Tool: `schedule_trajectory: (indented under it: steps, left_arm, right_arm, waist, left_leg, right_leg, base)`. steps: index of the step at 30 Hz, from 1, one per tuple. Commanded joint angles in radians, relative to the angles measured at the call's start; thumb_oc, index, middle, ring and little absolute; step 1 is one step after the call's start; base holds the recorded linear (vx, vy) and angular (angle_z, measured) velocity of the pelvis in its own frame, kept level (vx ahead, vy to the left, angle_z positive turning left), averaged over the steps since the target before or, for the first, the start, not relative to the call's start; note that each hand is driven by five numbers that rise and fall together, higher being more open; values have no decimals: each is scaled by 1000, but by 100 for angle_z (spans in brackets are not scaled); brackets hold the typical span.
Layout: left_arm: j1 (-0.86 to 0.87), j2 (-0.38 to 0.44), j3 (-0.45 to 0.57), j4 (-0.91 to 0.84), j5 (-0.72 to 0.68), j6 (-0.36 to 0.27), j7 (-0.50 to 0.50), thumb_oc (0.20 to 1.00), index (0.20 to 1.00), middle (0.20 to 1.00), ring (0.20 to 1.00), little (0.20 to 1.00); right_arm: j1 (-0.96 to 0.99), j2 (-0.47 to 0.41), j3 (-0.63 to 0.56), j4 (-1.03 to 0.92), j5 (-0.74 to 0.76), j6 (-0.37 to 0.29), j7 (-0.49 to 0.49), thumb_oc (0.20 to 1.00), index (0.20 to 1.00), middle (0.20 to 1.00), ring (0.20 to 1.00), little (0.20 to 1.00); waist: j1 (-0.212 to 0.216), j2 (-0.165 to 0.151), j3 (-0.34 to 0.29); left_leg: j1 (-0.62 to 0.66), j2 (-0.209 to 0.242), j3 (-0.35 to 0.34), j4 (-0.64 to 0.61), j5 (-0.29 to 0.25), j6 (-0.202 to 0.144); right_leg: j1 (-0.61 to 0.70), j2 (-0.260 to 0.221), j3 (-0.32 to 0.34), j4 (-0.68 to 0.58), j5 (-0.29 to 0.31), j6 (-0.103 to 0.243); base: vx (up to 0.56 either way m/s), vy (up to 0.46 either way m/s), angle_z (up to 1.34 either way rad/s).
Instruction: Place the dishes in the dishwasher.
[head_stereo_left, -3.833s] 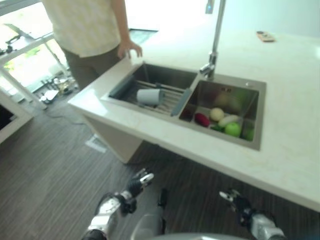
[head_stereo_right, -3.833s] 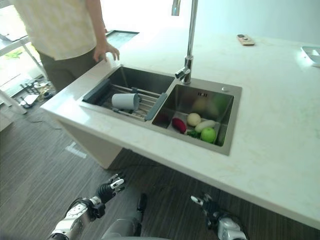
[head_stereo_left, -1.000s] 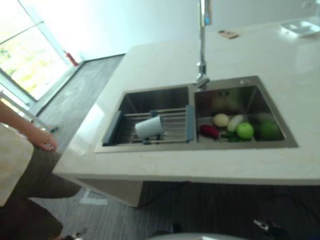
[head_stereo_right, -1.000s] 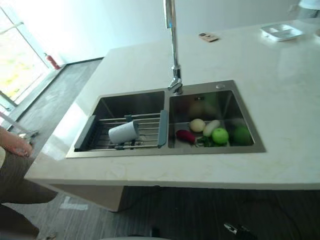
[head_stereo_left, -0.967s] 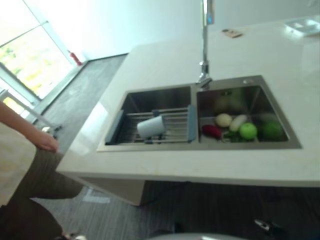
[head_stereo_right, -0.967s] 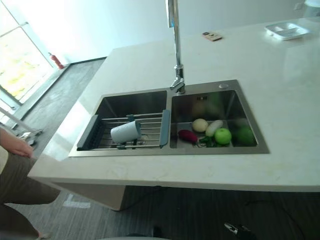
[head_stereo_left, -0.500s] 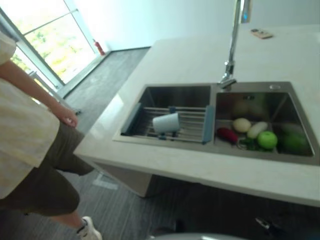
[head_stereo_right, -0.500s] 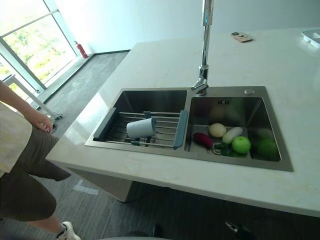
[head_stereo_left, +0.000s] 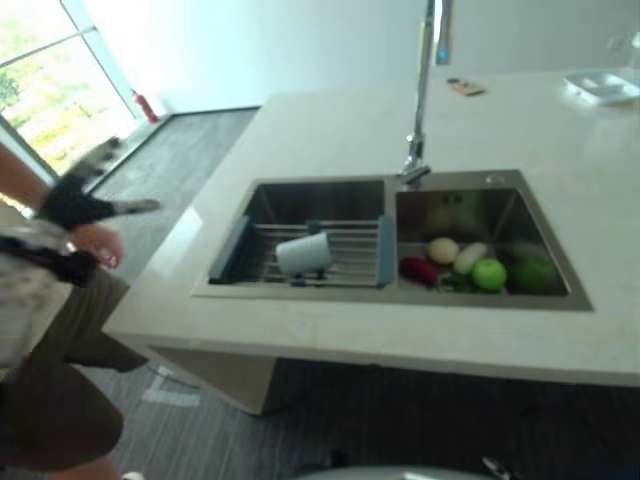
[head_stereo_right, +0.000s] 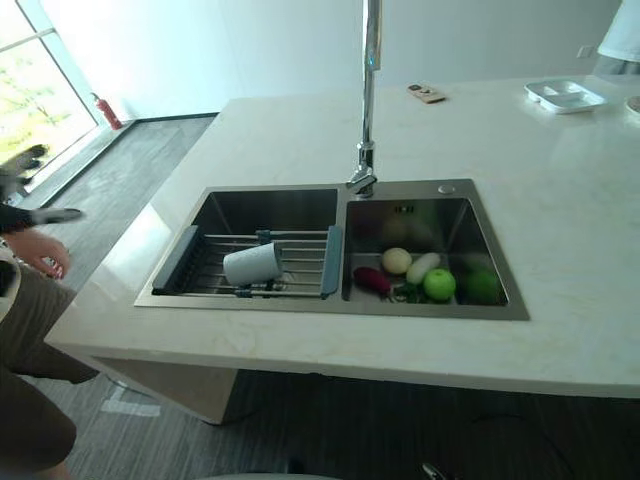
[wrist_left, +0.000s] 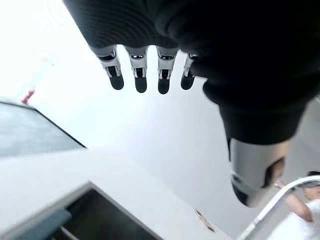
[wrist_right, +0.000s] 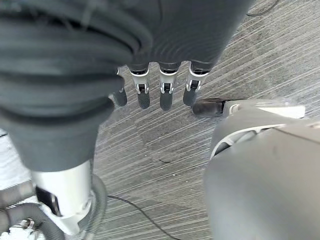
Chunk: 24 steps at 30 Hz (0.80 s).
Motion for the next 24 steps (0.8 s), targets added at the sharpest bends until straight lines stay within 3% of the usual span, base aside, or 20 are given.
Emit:
schedule_trajectory:
  steps: [1, 4, 12, 16, 24]
  left_arm:
    - [-165, 50, 57, 64, 127, 5, -16, 1000, 1000, 1000, 1000, 1000]
    - [-235, -14, -59, 47, 194, 66, -25, 1000, 1000, 1000, 1000, 1000]
    - [-336, -64, -235, 178, 321, 96, -40, 1000, 1000, 1000, 1000, 1000]
    - [-434, -82, -374, 270, 497, 120, -52, 1000, 1000, 1000, 1000, 1000]
    - [-538, -78, -506, 415, 515, 133, -13, 1000, 1000, 1000, 1000, 1000]
  right_arm:
    - [-38, 21, -10, 7, 16, -23, 17, 1000, 1000, 1000, 1000, 1000]
    - [-26, 18, -8, -3, 7, -22, 21, 1000, 1000, 1000, 1000, 1000]
    - [-11, 0, 2, -13, -8, -14, 24, 1000, 1000, 1000, 1000, 1000]
    - [-27, -23, 19, -32, 0, -4, 34, 1000, 1000, 1000, 1000, 1000]
    - [-65, -53, 56, -72, 17, -6, 44, 1000, 1000, 1000, 1000, 1000]
  waist:
    - [-8, -27, 55]
    - [-42, -32, 57]
    - [-91, -36, 67]
    - [-118, -34, 84]
    - [-148, -36, 133]
  left_leg:
    - [32, 4, 14, 0, -53, -8]
    - [38, 6, 37, 1, -56, -7]
    - [37, 4, 68, 3, -58, -4]
    - [18, 2, 81, 8, -53, -4]
    - [-18, 6, 98, 17, -43, -7]
  right_leg:
    - [5, -47, 47, -27, 60, 50]
    - [-5, -46, 73, -32, 71, 54]
    - [-28, -45, 115, -42, 90, 60]
    - [-59, -46, 142, -45, 106, 64]
    - [-105, -47, 164, -45, 123, 63]
  base:
    - [48, 12, -20]
    - [40, 24, -23]
    - [22, 20, -25]
    - [-11, 18, -23]
    - [-55, 19, -18]
